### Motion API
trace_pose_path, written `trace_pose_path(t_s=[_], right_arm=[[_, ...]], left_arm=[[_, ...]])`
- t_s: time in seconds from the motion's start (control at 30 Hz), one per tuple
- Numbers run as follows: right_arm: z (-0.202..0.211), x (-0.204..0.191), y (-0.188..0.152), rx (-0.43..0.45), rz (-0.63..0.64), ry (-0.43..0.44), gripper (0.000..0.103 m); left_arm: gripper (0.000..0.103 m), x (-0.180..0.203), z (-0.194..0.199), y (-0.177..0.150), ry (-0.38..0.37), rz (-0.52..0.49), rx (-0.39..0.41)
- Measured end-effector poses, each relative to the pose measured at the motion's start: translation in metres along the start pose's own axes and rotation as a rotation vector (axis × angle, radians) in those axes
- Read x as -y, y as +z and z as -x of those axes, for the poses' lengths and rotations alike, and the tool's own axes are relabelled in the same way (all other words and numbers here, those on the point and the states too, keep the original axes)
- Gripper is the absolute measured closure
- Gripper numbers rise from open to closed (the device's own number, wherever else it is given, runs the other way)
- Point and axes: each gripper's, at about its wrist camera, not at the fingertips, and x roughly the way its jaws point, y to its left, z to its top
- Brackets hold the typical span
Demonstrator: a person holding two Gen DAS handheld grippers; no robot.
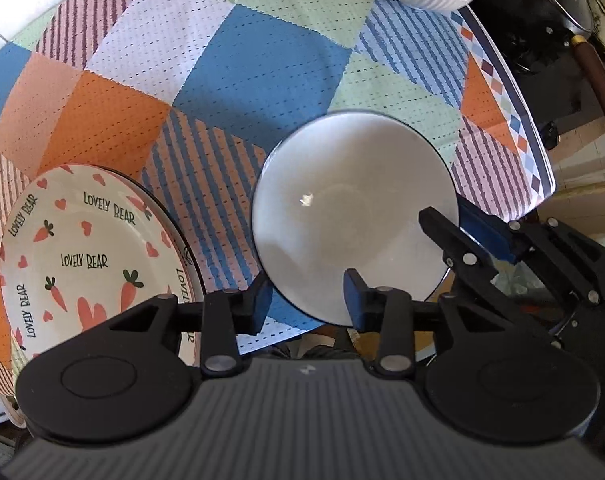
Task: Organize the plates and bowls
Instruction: 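Carry the second bowl over the first bowl, lower it inside, open grippers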
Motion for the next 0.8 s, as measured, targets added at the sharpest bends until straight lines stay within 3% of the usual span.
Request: trace_pose_path(t_s=[0.1, 0.27, 0.33, 0.53, 0.8], right_arm=[[-0.001, -0.003, -0.001, 0.005, 0.045, -0.024, 0.086], [0.005, 0.006, 0.000, 0.008, 0.012, 0.021, 0.085], [0.012, 0.010, -0.002, 0.023, 0.012, 0.056, 0.084], [0.034, 0.020, -0.006, 0.102, 0.016, 0.124, 0.084], [0.056, 0.031, 0.003, 0.167, 0.056, 0.142, 0.083]], left_arm=[[0.062, 0.001, 0.003, -0.001, -0.003, 0.013, 0.016], [0.061, 0.003, 0.018, -0.007, 0.013, 0.022, 0.055], [0.052, 0.004, 0.024, -0.009, 0.025, 0.023, 0.066], [0.051, 0.007, 0.046, -0.013, 0.049, 0.016, 0.120], [0.047, 0.010, 0.070, -0.004, 0.014, 0.016, 0.200]])
